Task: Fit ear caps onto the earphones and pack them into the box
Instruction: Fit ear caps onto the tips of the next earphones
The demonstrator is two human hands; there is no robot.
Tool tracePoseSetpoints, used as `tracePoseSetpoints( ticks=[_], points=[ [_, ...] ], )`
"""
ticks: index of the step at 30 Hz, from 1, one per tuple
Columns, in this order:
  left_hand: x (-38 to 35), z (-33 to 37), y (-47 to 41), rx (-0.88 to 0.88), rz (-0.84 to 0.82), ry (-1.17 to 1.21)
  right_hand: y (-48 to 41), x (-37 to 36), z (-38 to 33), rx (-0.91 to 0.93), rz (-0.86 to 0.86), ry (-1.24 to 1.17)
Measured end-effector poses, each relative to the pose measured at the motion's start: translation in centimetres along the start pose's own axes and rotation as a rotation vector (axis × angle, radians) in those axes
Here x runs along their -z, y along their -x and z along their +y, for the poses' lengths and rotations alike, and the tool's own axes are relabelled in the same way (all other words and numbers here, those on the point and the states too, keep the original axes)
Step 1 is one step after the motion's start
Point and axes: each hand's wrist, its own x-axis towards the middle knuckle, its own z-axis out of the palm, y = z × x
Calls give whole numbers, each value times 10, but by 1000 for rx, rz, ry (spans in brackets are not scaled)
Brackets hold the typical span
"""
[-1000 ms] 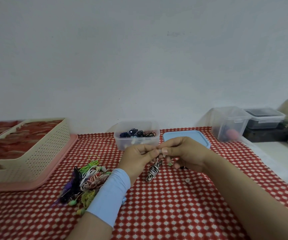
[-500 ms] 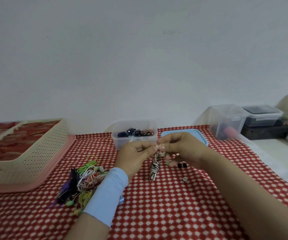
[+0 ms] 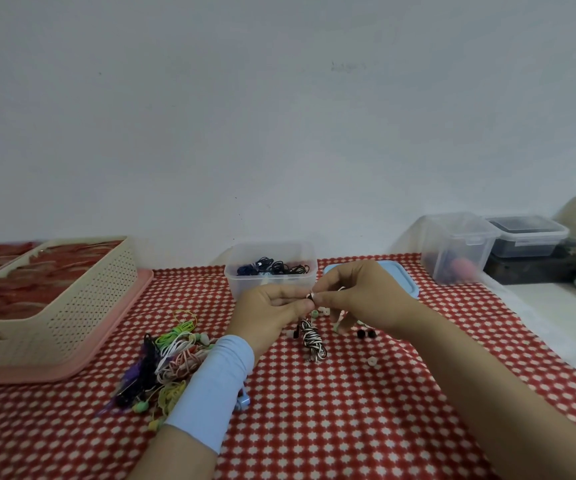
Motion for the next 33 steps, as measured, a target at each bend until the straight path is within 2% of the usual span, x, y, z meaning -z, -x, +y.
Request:
tracePoseSetpoints(
  ticks=[7,16,23,29,33],
  points=[
    [0,-1,-2,-4,5,-22,0,-4,1,45,41,-1],
    [3,-4,-4,-32,2,-62,-2,-9,-1,88,82,123],
    [7,-13,-10,64,-124,106,3,0,-6,-84,-78,-224],
    [6,-15,-10,99,-207,124,1,2,-2,-192,-147,-282],
    [2,-14,-8,80,-206,167,1,3,0,-254,-165,-374]
  ],
)
